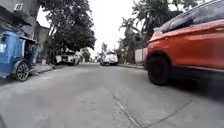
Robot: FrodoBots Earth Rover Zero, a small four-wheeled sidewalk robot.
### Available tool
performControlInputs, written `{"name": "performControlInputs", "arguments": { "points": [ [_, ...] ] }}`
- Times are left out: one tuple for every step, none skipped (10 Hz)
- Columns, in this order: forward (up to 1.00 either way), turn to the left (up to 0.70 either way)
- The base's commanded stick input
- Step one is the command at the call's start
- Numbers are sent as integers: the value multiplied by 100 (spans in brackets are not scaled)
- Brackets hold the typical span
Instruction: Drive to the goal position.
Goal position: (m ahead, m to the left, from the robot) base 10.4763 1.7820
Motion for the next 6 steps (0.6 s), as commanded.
{"name": "performControlInputs", "arguments": {
  "points": [
    [100, -19],
    [100, -40],
    [100, -22],
    [100, 5],
    [100, 2],
    [100, 4]
  ]
}}
